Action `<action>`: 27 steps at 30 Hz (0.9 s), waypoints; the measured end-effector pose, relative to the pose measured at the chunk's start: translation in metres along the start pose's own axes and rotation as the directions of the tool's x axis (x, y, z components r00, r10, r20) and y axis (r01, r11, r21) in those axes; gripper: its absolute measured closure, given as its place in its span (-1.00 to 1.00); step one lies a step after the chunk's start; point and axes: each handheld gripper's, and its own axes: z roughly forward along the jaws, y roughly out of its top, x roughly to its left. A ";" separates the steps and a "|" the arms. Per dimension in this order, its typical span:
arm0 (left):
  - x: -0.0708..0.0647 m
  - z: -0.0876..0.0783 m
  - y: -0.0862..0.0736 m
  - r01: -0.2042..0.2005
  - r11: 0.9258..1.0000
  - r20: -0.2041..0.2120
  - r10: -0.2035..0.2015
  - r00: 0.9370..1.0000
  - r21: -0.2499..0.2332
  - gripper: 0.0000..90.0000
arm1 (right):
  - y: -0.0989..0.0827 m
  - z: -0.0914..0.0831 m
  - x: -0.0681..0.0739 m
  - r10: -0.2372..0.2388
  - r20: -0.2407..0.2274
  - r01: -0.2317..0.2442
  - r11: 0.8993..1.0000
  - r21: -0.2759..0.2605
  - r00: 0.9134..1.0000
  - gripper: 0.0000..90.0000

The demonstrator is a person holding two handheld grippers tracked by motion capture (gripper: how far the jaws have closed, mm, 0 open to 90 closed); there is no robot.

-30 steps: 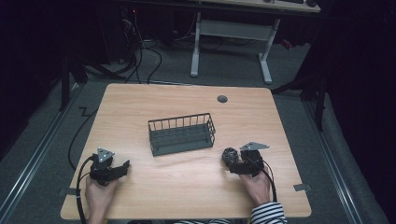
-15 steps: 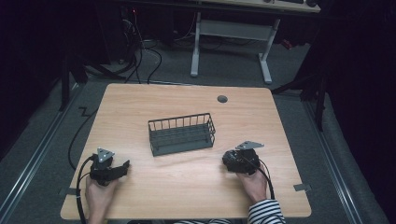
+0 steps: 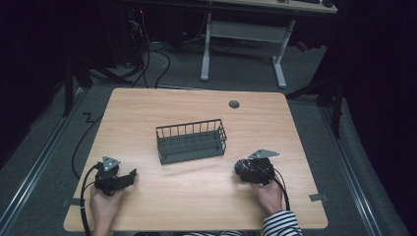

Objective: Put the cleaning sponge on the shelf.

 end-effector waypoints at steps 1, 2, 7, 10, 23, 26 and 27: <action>0.000 0.000 0.000 0.000 1.000 0.000 0.000 1.000 0.000 -0.41 | 0.000 0.000 0.000 0.000 0.000 0.000 1.000 0.000 1.000 -0.14; 0.000 0.000 0.000 0.000 1.000 0.000 0.000 1.000 0.000 -0.41 | 0.001 -0.002 0.000 -0.003 -0.002 0.003 1.000 -0.003 1.000 -0.13; 0.000 0.000 0.000 0.000 1.000 0.000 0.000 1.000 0.000 -0.41 | 0.004 -0.007 0.002 -0.008 -0.009 0.008 1.000 -0.005 1.000 -0.13; 0.000 0.000 0.000 0.000 1.000 0.000 0.000 1.000 0.000 -0.41 | 0.006 -0.010 0.002 -0.008 -0.021 0.008 1.000 -0.010 1.000 -0.12; 0.000 0.000 0.000 -0.001 1.000 0.000 0.001 1.000 0.002 -0.41 | 0.021 -0.026 0.001 0.009 -0.093 -0.012 0.999 -0.034 0.996 -0.12; 0.000 0.000 0.000 -0.001 1.000 0.000 0.001 1.000 0.001 -0.41 | 0.027 -0.031 0.001 0.000 -0.105 -0.005 0.999 -0.042 0.994 -0.12; 0.000 0.000 0.000 -0.002 1.000 0.000 0.002 1.000 0.002 -0.41 | 0.030 -0.032 0.002 0.000 -0.114 -0.005 0.999 -0.044 0.993 -0.12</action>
